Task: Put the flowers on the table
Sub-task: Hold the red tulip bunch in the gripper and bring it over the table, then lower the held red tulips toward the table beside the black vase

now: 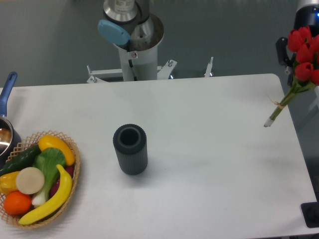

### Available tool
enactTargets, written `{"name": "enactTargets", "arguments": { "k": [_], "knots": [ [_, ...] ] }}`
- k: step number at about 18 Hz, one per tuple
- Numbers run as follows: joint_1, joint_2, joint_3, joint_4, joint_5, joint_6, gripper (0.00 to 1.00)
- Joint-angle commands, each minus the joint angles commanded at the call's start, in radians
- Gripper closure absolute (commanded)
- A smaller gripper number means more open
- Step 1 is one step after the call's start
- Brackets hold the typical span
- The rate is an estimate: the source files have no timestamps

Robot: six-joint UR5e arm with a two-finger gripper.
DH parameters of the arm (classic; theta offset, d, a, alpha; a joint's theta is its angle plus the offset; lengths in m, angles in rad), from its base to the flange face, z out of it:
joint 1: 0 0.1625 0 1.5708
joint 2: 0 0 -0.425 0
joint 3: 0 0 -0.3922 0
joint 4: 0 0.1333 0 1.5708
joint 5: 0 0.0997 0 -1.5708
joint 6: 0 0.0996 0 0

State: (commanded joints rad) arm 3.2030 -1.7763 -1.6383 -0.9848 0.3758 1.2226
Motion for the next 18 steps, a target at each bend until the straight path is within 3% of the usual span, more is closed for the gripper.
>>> {"name": "enactTargets", "arguments": {
  "k": [8,18],
  "knots": [
    [-0.020,0.028,-0.011,0.000,0.215,0.003,0.52],
    [-0.192,0.006,0.000,0.003,0.581,-0.003,0.52]
  ]
}}
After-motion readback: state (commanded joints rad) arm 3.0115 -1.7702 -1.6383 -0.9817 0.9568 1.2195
